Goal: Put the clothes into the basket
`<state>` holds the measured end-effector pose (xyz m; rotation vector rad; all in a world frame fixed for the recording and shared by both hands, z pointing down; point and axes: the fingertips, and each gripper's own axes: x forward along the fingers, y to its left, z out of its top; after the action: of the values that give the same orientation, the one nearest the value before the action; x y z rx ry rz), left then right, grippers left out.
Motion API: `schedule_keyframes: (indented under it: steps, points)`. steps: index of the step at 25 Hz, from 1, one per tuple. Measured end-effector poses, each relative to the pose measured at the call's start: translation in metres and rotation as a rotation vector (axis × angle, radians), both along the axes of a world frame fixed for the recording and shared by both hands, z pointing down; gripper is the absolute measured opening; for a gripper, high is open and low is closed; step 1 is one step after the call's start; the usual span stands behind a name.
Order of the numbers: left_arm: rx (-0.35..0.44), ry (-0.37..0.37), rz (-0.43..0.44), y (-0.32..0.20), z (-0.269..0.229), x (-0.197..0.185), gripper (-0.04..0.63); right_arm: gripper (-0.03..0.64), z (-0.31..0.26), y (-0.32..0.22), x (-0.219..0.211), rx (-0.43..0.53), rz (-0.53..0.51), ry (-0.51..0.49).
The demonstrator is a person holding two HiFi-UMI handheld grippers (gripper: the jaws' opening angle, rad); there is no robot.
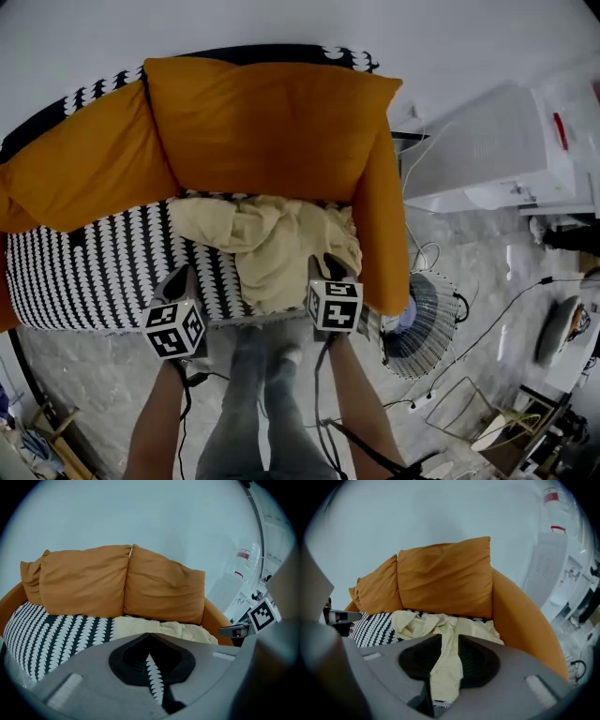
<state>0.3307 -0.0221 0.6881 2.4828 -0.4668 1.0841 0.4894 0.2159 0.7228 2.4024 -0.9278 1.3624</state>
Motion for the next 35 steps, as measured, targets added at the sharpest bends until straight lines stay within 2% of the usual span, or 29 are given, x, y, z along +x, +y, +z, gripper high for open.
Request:
schedule_keyframes:
  steps: [8,16,26,35]
  points:
    - [-0.031,-0.033,-0.004,-0.011,0.046,0.008,-0.006,0.14,0.058,0.016,0.023,-0.089,0.062,-0.02]
    - [-0.049,-0.063,0.019,-0.013,0.077,0.007,-0.006,0.154,0.09,0.032,0.044,-0.136,0.131,-0.018]
    - [-0.078,-0.062,0.029,-0.003,0.103,0.026,-0.006,0.167,0.136,0.03,0.061,-0.209,0.112,-0.052]
    - [-0.099,-0.067,0.004,-0.002,0.106,0.013,-0.006,0.111,0.15,0.034,0.067,-0.24,0.154,-0.069]
